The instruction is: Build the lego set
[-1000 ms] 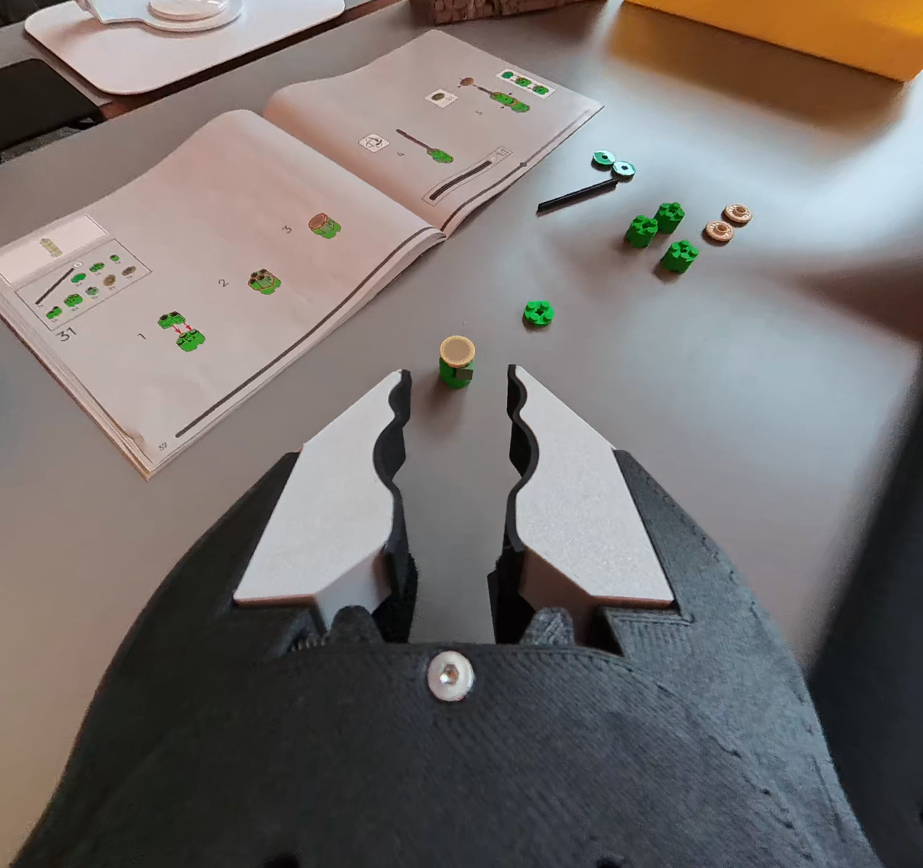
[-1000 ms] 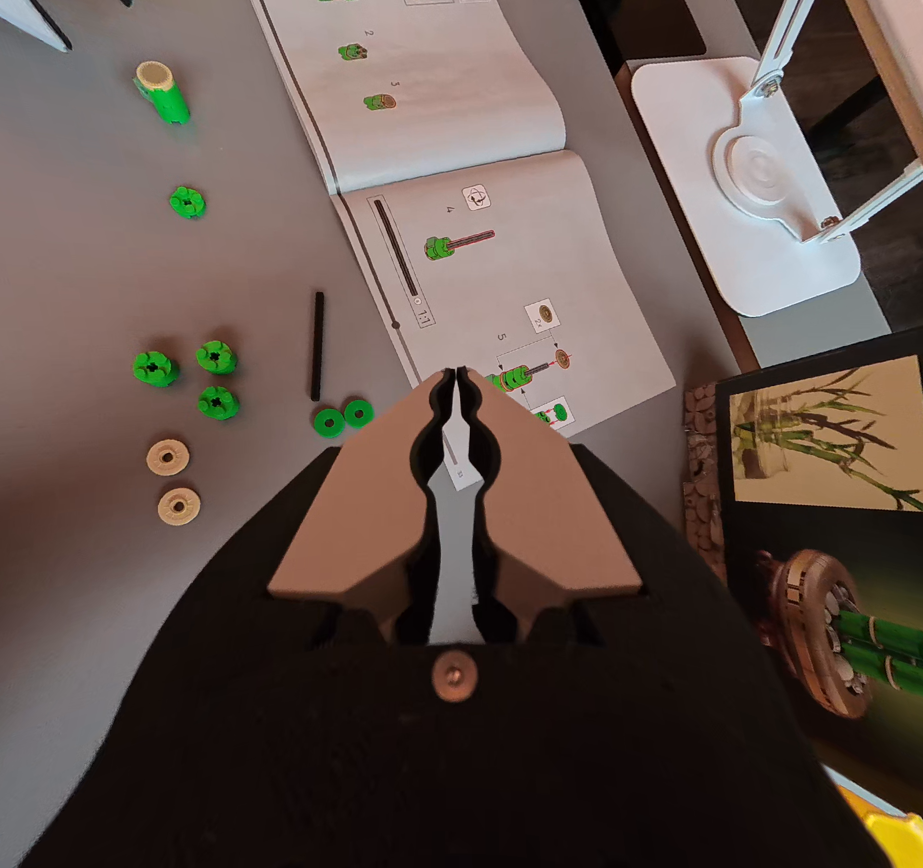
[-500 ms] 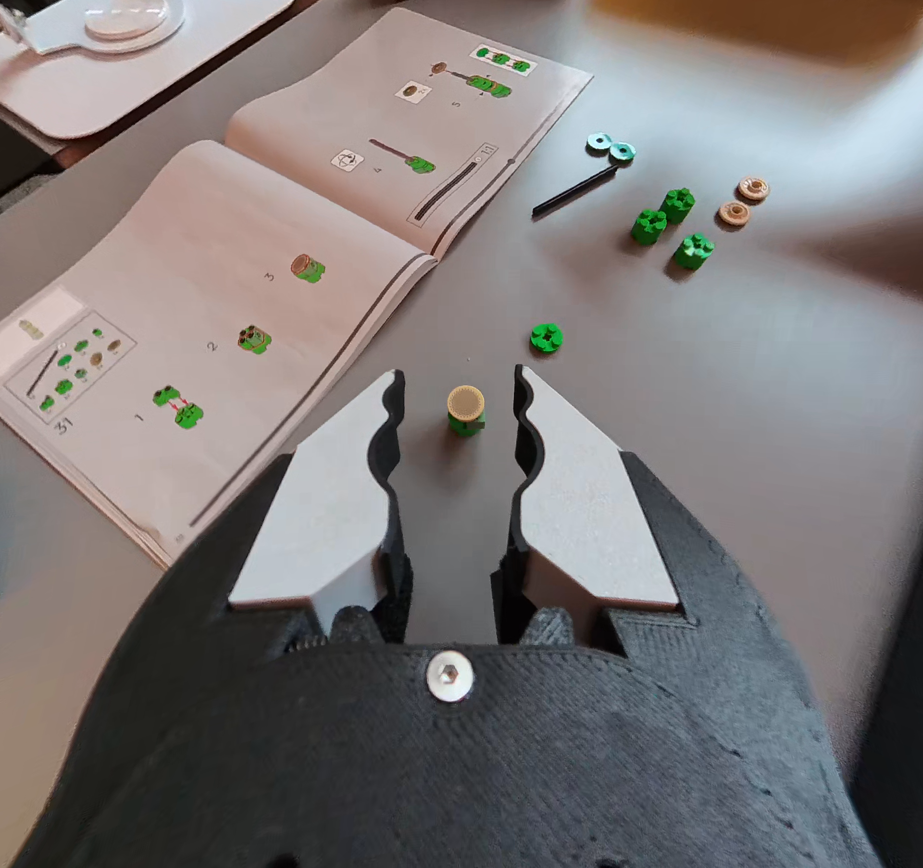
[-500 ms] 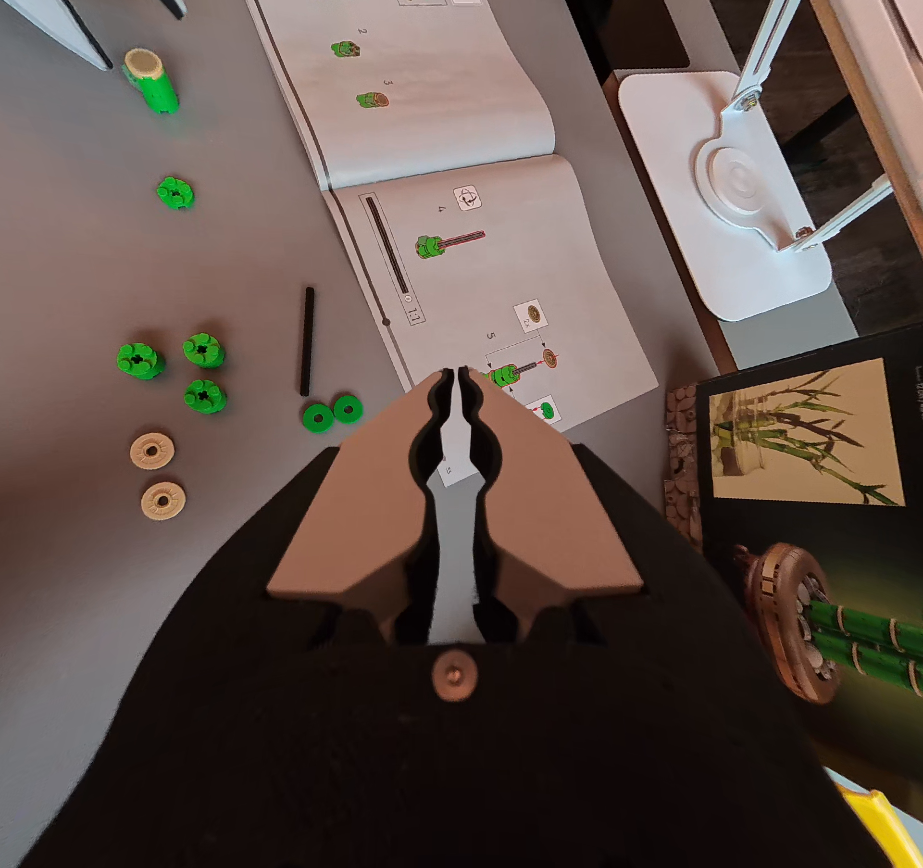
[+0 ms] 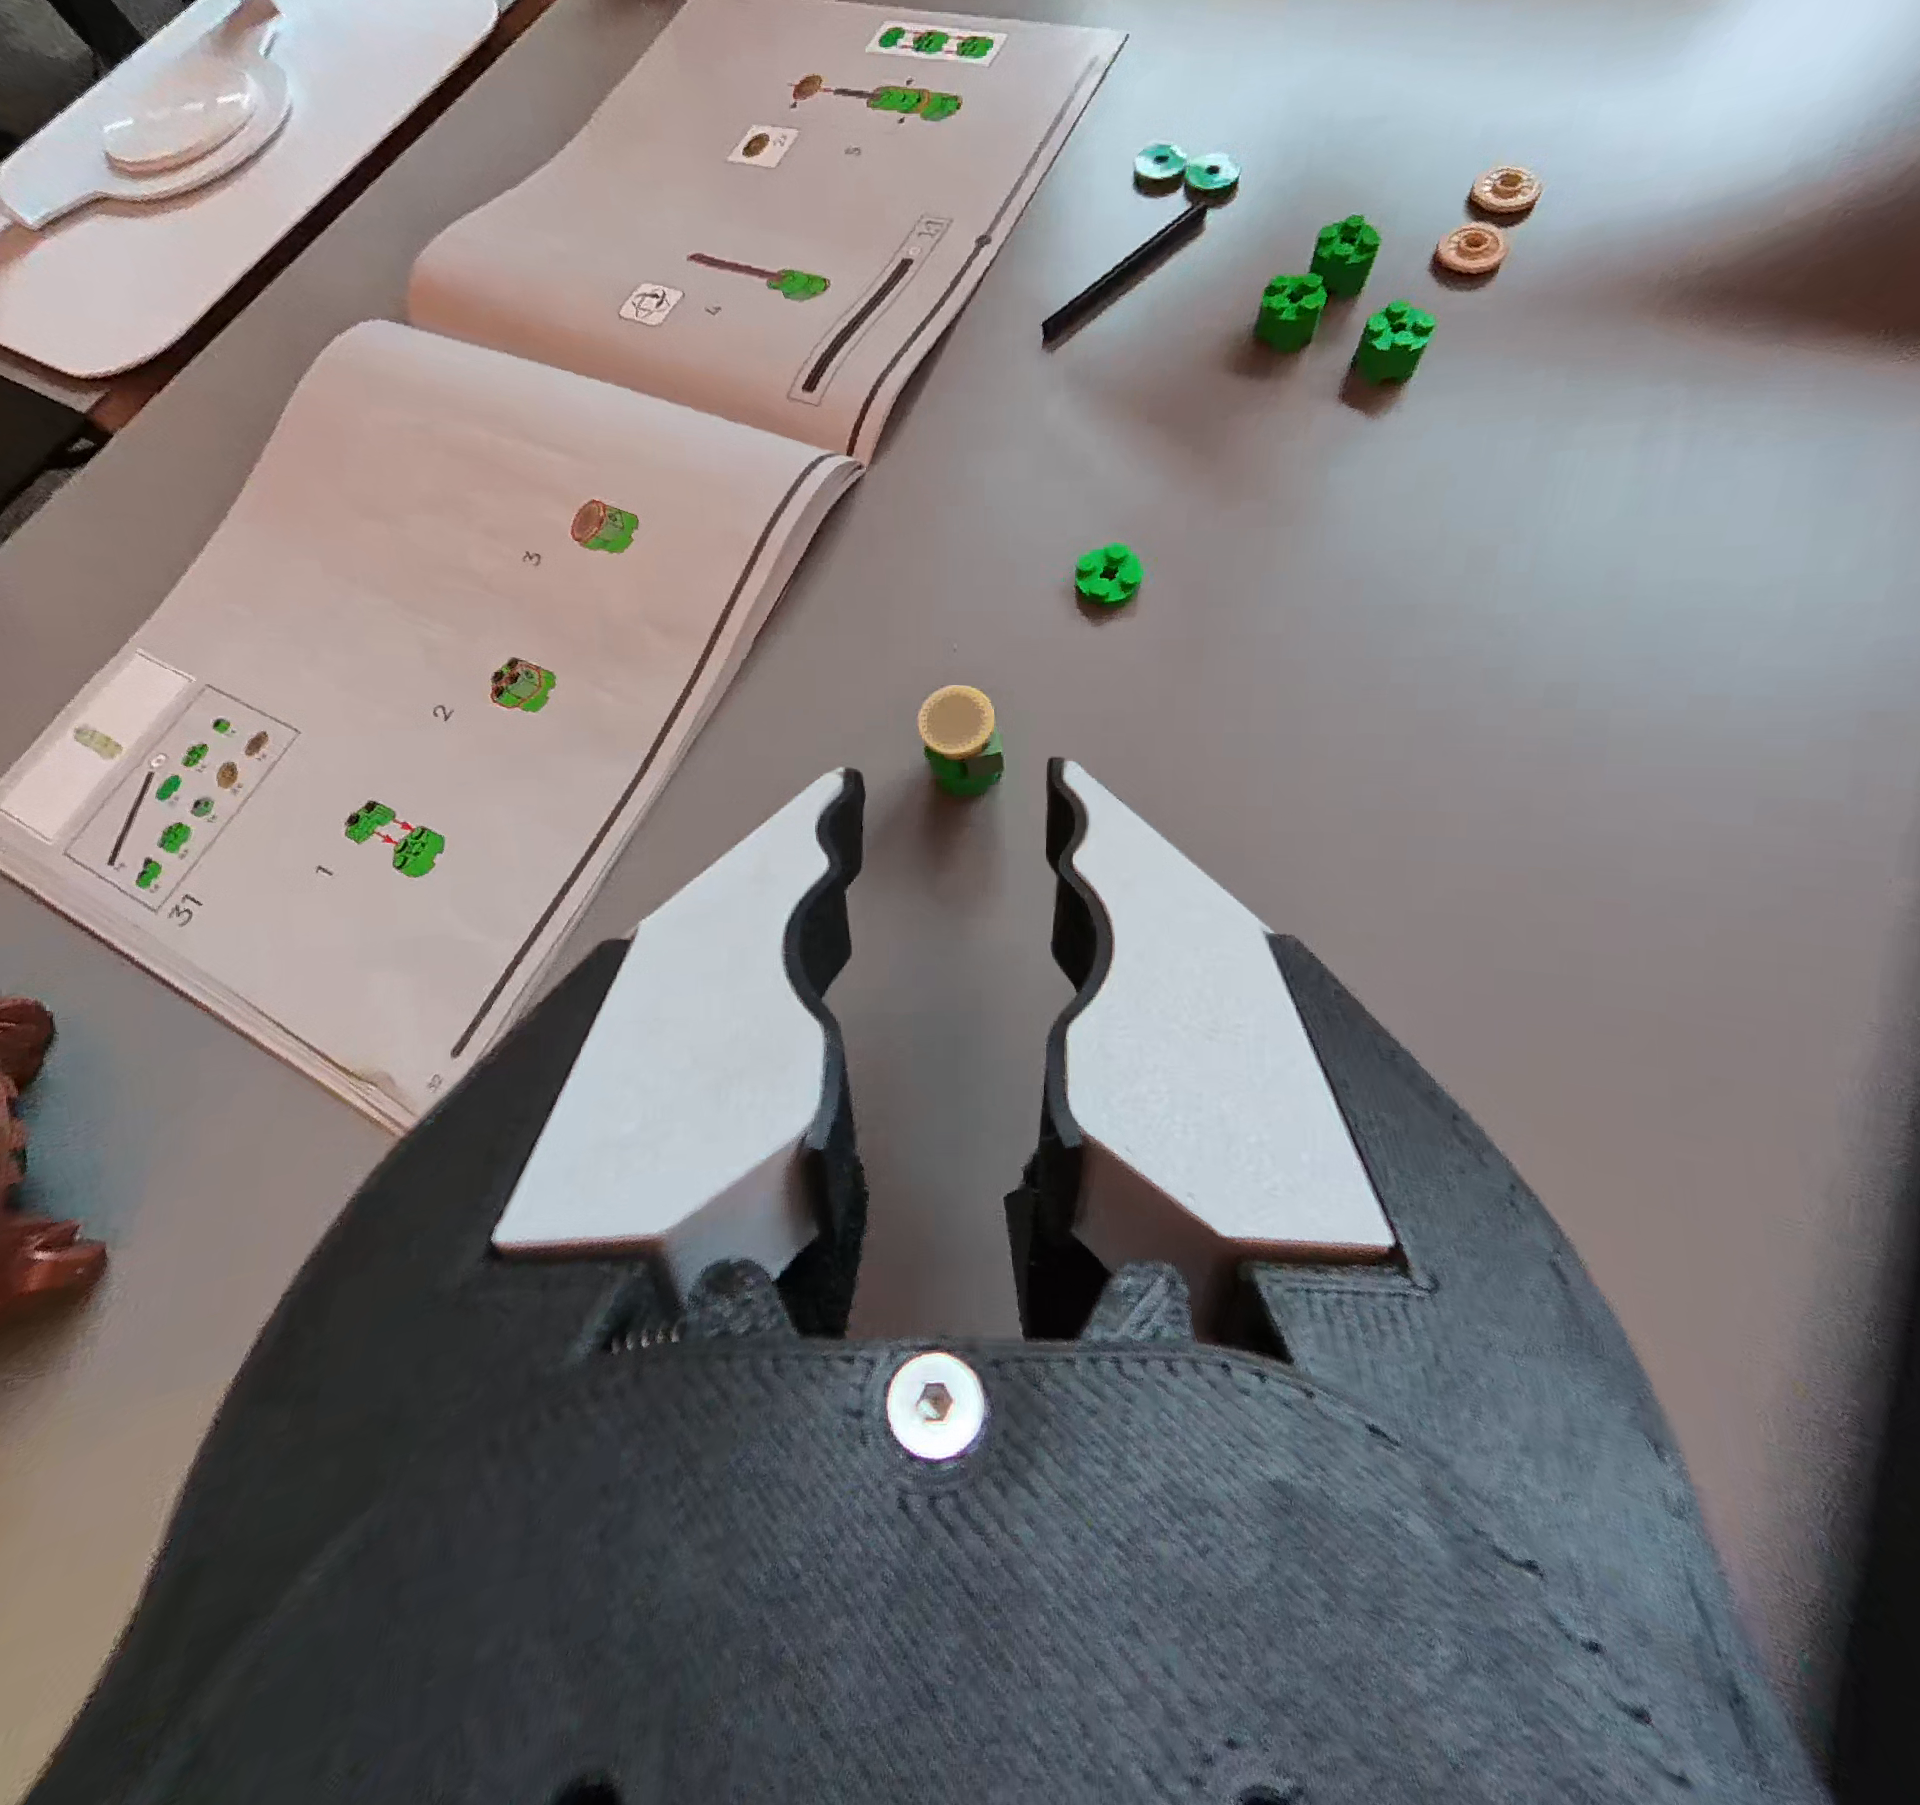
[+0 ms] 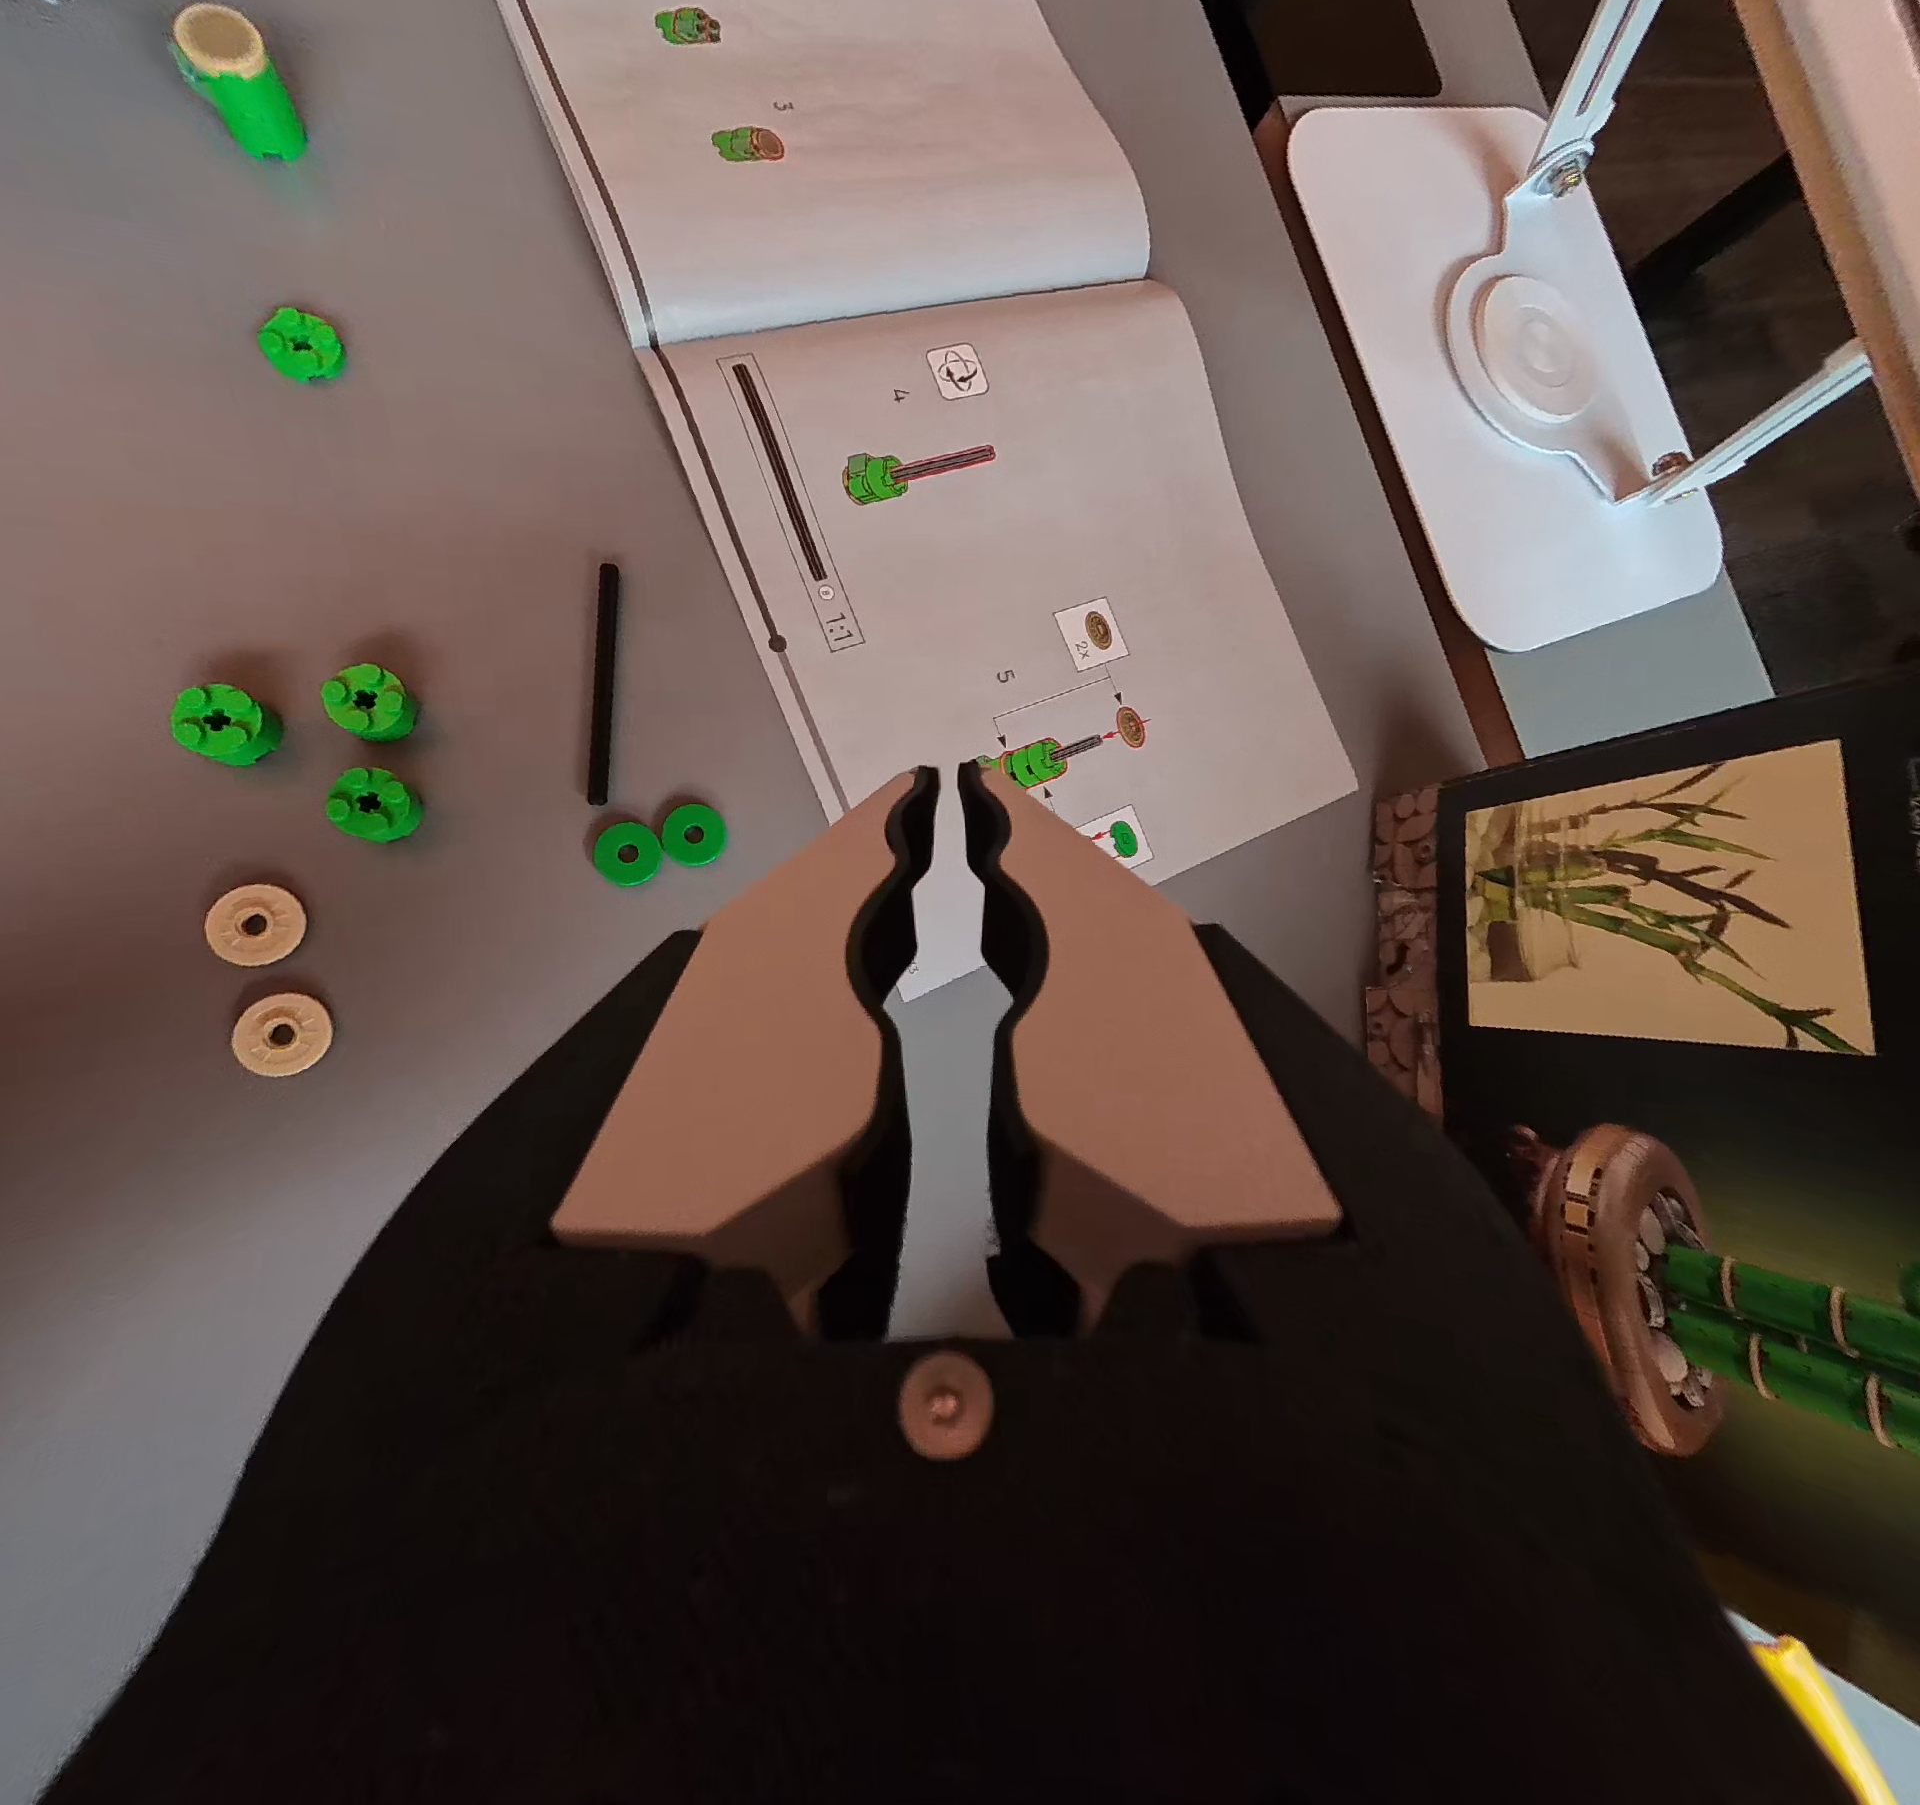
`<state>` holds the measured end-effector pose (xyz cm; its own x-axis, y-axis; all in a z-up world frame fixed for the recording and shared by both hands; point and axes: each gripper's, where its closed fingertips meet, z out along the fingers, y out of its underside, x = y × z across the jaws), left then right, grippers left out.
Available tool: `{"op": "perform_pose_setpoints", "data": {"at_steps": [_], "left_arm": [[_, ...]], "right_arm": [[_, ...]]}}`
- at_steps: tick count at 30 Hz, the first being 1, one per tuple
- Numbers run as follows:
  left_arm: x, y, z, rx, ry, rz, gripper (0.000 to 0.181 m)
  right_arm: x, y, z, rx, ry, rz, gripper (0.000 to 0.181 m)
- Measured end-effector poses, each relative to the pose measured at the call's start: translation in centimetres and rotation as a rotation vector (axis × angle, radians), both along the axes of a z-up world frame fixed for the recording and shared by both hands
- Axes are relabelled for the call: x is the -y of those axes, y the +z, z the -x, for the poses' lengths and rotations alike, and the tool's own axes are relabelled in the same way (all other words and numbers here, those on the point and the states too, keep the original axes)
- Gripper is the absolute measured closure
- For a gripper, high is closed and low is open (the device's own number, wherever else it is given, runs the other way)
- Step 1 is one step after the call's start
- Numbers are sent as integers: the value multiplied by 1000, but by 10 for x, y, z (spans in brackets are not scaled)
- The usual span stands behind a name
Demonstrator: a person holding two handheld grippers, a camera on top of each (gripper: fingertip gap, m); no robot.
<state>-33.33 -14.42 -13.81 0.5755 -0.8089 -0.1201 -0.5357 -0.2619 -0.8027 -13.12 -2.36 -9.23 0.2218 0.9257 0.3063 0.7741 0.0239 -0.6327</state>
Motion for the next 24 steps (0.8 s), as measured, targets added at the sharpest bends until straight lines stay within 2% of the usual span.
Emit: {"op": "perform_pose_setpoints", "data": {"at_steps": [3,9,11,14,17,20,21,22,24], "left_arm": [[-4,1,-6,63,2,42,143],[-12,-15,-14,27,36,102,145],[-15,-19,-13,-1,53,106,164],[-16,-13,-14,47,75,141,167],[-14,20,-21,344,108,251,167],[-2,64,-23,797,47,489,167],[2,73,-19,919,26,564,167],[4,78,-15,998,10,616,167],[7,77,-7,1056,8,673,167]], "right_arm": [[1,-1,1,18,7,-8,177],[1,2,-1,18,2,-19,177],[1,3,-1,17,0,-14,177],[1,7,-1,16,2,-31,177],[3,33,19,-52,45,-147,175],[18,71,67,-256,140,-270,152],[26,78,83,-314,186,-284,152],[36,80,99,-362,238,-290,152],[57,77,130,-415,357,-369,147]]}}
